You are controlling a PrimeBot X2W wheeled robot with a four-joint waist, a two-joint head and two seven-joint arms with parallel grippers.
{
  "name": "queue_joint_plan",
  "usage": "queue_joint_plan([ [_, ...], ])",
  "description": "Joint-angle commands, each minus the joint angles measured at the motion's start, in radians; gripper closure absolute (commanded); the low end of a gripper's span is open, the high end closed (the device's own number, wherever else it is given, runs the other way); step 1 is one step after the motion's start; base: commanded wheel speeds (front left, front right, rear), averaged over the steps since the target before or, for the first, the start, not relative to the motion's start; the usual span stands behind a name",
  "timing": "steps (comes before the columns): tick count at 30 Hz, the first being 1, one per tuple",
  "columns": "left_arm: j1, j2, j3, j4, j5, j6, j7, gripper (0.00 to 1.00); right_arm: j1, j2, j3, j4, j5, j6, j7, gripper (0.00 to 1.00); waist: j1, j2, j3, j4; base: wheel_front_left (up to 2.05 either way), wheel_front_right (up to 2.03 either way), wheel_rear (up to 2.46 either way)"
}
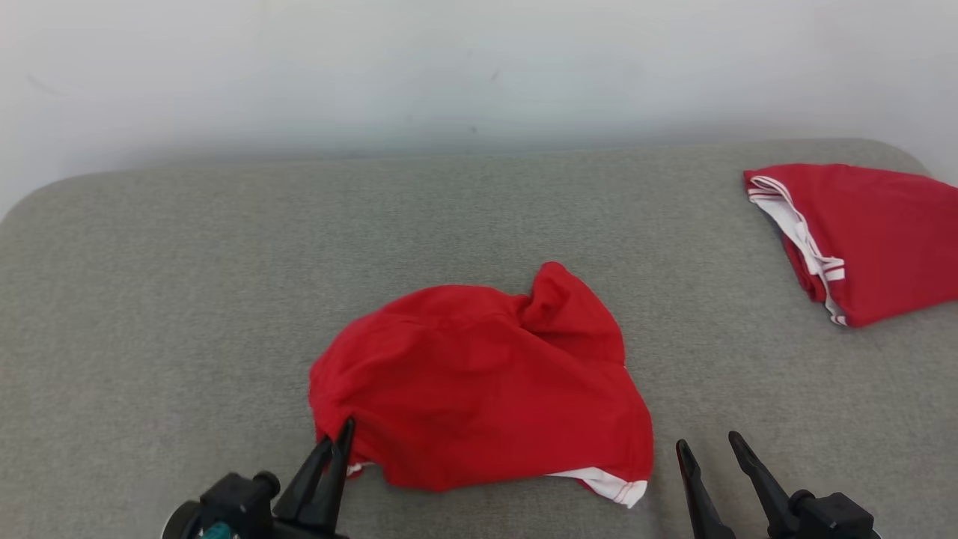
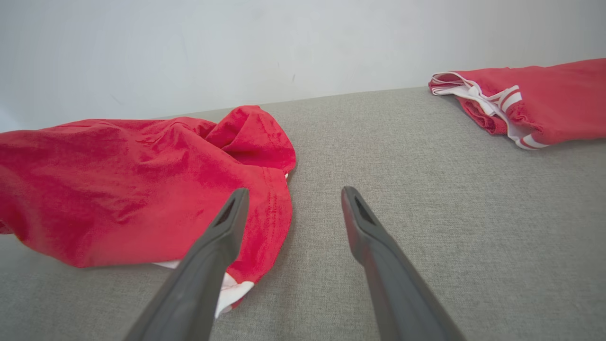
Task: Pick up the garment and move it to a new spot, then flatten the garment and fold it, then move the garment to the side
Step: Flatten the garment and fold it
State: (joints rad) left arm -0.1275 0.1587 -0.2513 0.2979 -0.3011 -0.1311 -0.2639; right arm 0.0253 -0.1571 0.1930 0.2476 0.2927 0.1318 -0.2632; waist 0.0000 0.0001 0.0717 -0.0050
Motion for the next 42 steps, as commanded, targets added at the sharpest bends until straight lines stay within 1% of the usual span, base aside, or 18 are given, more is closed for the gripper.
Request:
queue_joint_plan([
  [1, 0.033, 0.018, -0.018, -0.037, -0.007, 0.002, 0.0, 1.0, 0.008, 0.0, -0.002, -0.003, -0.003, -0.003, -0.002, 0.0, 0.0, -0.0001, -0.009, 0.035, 0.0, 0.0, 0.0],
  [6, 0.133, 0.04, -0.083, -0.146, -0.035, 0.002, 0.0, 1.0, 0.013, -0.001, -0.016, -0.003, -0.004, -0.003, -0.002, 0.0, 0.0, -0.0001, -0.014, 0.075, 0.0, 0.0, 0.0],
  [9, 0.207, 0.064, -0.128, -0.193, -0.039, 0.002, 0.003, 1.0, 0.006, -0.002, -0.028, -0.007, -0.005, -0.003, -0.001, 0.0, 0.0, -0.0001, -0.002, 0.093, 0.0, 0.0, 0.0],
  [11, 0.225, 0.07, -0.127, -0.199, -0.047, 0.004, 0.003, 1.0, 0.0, -0.003, -0.032, -0.008, -0.007, -0.003, -0.001, 0.0, 0.0, -0.0001, 0.006, 0.096, 0.0, 0.0, 0.0],
  [13, 0.22, 0.084, -0.123, -0.19, -0.03, 0.011, 0.004, 1.0, -0.007, -0.007, -0.027, -0.006, -0.007, -0.003, -0.001, 0.0, 0.0, -0.0001, 0.013, 0.092, 0.0, 0.0, 0.0],
  [15, 0.202, 0.08, -0.111, -0.182, -0.04, 0.015, 0.003, 1.0, -0.015, -0.01, -0.024, -0.003, -0.007, -0.003, -0.001, 0.0, 0.0, -0.0001, 0.019, 0.084, 0.0, 0.0, 0.0],
  [19, 0.144, 0.091, -0.088, -0.149, -0.031, 0.015, 0.001, 1.0, -0.032, -0.014, -0.022, 0.004, -0.009, -0.003, -0.001, 0.0, 0.0, -0.0001, 0.037, 0.051, 0.0, 0.0, 0.0],
  [21, 0.109, 0.084, -0.073, -0.129, -0.041, 0.015, 0.0, 1.0, -0.042, -0.016, -0.024, 0.007, -0.011, -0.003, -0.001, 0.0, 0.0, -0.0001, 0.049, 0.03, 0.0, 0.0, 0.0],
  [22, 0.109, 0.084, -0.073, -0.129, -0.041, 0.015, 0.0, 1.0, -0.042, -0.016, -0.024, 0.007, -0.011, -0.003, -0.001, 0.0, 0.0, -0.0001, 0.049, 0.03, 0.0, 0.0, 0.0],
  [27, 0.017, 0.083, -0.024, -0.043, -0.041, 0.012, 0.0, 1.0, -0.062, -0.009, -0.035, 0.013, -0.013, -0.003, -0.001, 0.0, 0.0, -0.0001, 0.076, -0.02, 0.0, 0.0, 0.0],
  [29, -0.015, 0.089, -0.008, -0.003, -0.023, 0.012, 0.0, 1.0, -0.067, -0.005, -0.035, 0.017, -0.013, -0.003, -0.001, 0.0, 0.0, -0.0001, 0.085, -0.037, 0.0, 0.0, 0.0],
  [32, -0.046, 0.08, 0.02, 0.052, -0.017, 0.011, 0.0, 1.0, -0.071, 0.001, -0.037, 0.022, -0.015, -0.003, -0.001, 0.0, 0.0, -0.0001, 0.092, -0.052, 0.0, 0.0, 0.0],
  [36, -0.066, 0.073, 0.049, 0.101, -0.007, 0.011, 0.0, 1.0, -0.072, 0.008, -0.044, 0.027, -0.018, -0.003, -0.001, 0.0, 0.0, -0.0001, 0.092, -0.056, 0.0, 0.0, 0.0],
  [37, -0.068, 0.067, 0.057, 0.105, -0.004, 0.01, 0.0, 0.93, -0.07, 0.008, -0.045, 0.026, -0.019, -0.003, -0.001, 0.0, 0.0, -0.0001, 0.09, -0.052, 0.0, 0.0, 0.0],
  [38, -0.066, 0.062, 0.062, 0.104, 0.003, 0.009, 0.0, 0.42, -0.07, 0.01, -0.046, 0.024, -0.019, -0.003, -0.001, 0.0, 0.0, -0.0001, 0.088, -0.048, 0.0, 0.0, 0.0],
  [39, -0.063, 0.057, 0.063, 0.102, 0.009, 0.008, 0.0, 0.02, -0.069, 0.01, -0.049, 0.022, -0.019, -0.003, -0.001, 0.0, 0.0, -0.0001, 0.086, -0.041, 0.0, 0.0, 0.0],
  [40, -0.057, 0.053, 0.067, 0.097, 0.014, 0.007, 0.0, 0.0, -0.069, 0.01, -0.048, 0.021, -0.019, -0.003, -0.001, 0.0, 0.0, -0.0001, 0.083, -0.035, 0.0, 0.0, 0.0],
  [42, -0.042, 0.04, 0.078, 0.082, 0.022, 0.005, 0.0, 0.0, -0.068, 0.009, -0.047, 0.015, -0.02, -0.003, -0.001, 0.0, 0.0, -0.0001, 0.077, -0.019, 0.0, 0.0, 0.0],
])
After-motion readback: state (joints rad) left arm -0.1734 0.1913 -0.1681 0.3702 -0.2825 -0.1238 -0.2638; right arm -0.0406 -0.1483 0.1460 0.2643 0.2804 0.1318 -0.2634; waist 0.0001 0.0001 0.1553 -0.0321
